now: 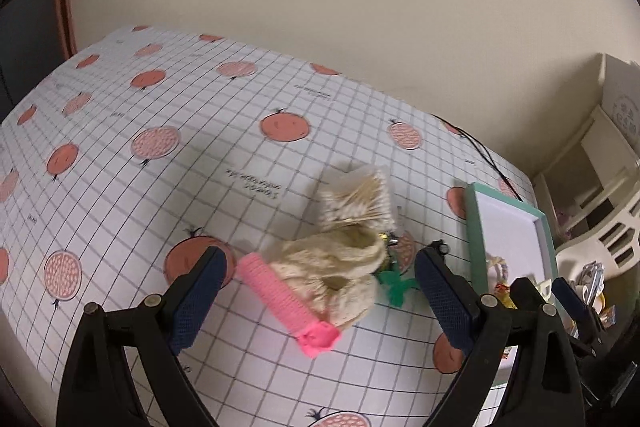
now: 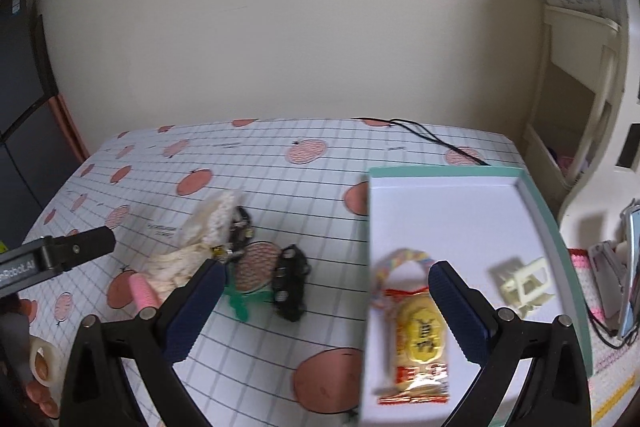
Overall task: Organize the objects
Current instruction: 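Move both grippers back from the tray toward the pile of items, then grasp the pink hair roller with the left gripper while the right gripper grasps the black toy car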
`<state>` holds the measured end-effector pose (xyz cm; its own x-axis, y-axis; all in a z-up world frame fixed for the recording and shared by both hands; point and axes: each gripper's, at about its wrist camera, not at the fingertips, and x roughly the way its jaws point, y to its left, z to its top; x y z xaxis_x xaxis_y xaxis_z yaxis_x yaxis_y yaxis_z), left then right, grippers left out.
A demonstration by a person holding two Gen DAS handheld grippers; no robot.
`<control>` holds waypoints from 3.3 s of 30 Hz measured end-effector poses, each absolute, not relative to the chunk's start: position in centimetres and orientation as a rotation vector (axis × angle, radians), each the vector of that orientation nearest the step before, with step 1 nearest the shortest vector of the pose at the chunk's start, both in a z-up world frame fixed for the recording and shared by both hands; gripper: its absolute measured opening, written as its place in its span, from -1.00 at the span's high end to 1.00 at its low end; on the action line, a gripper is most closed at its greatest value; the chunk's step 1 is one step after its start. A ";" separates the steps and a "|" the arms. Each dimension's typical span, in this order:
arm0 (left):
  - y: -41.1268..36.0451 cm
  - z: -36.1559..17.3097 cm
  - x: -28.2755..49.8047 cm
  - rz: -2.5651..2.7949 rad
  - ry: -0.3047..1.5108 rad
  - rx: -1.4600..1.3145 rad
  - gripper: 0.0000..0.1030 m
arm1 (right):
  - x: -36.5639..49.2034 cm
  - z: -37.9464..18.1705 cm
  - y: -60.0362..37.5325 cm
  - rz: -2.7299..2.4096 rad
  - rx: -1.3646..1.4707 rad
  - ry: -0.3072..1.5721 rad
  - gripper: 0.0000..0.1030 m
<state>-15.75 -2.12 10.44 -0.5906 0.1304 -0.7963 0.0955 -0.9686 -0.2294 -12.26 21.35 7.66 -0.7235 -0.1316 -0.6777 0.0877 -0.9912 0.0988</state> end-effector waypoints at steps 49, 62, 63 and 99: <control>-5.2 1.5 -18.5 2.596 -0.585 -1.853 -0.23 | -20.0 0.9 18.5 -2.542 1.481 -0.193 -0.02; -4.2 1.0 -18.8 2.636 -0.493 -1.849 -0.22 | -20.0 -1.8 18.3 -2.488 1.539 -0.150 0.04; -4.1 1.0 -18.8 2.639 -0.479 -1.847 -0.22 | -20.0 -1.8 18.2 -2.492 1.533 -0.130 0.06; -4.2 2.7 -17.9 2.596 -0.585 -1.773 0.39 | -19.7 -0.3 22.2 -2.341 1.474 -0.410 0.39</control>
<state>-17.92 -4.20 2.74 -0.3844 0.1572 -0.9097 0.2482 -0.9315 -0.2658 -19.69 22.24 -0.34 -0.4021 -0.4328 -0.8069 0.1328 -0.8995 0.4162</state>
